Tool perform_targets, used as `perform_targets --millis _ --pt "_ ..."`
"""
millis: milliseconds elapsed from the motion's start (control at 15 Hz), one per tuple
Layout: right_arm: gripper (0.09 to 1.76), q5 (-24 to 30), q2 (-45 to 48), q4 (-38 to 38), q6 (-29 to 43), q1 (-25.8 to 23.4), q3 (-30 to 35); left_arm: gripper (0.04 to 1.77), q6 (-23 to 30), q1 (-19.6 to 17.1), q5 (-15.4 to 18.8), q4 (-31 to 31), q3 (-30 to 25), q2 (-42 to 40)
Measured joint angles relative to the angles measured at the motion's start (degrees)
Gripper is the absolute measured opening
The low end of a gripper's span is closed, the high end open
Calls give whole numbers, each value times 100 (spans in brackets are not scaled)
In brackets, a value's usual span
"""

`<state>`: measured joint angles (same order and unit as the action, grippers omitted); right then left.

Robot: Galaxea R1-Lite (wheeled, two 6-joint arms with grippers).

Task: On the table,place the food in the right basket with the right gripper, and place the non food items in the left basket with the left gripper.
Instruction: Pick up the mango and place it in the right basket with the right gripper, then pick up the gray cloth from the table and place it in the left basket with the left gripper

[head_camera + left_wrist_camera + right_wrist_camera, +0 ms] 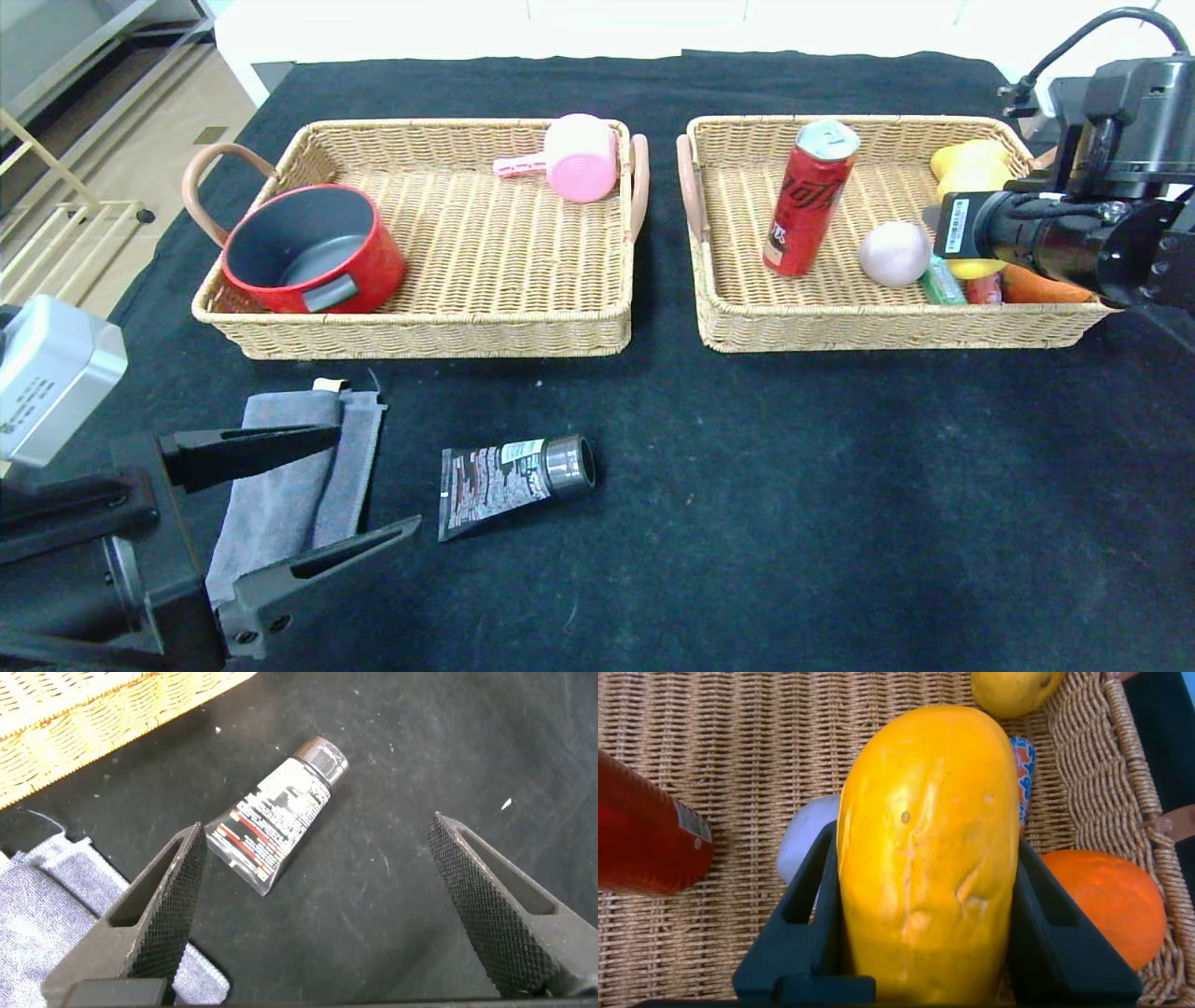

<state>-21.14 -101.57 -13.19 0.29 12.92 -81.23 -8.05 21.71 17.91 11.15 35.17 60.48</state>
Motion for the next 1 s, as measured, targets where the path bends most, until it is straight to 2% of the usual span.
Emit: perform_targets --millis 133,333,533,800,1000 --pt "104 -2 -60 -4 4 -11 -13 172 0 0 0 2 5 -6" --pt "126 2 -83 -12 9 -11 -13 172 2 0 0 0 16 -12" --pt "140 6 -68 -45 30 -9 46 172 0 0 2 0 11 -17" --pt "152 15 -24 -48 30 57 101 172 9 -7 0 4 22 -23" --pt "158 50 188 -41 28 195 374 172 6 -7 6 2 24 -32"
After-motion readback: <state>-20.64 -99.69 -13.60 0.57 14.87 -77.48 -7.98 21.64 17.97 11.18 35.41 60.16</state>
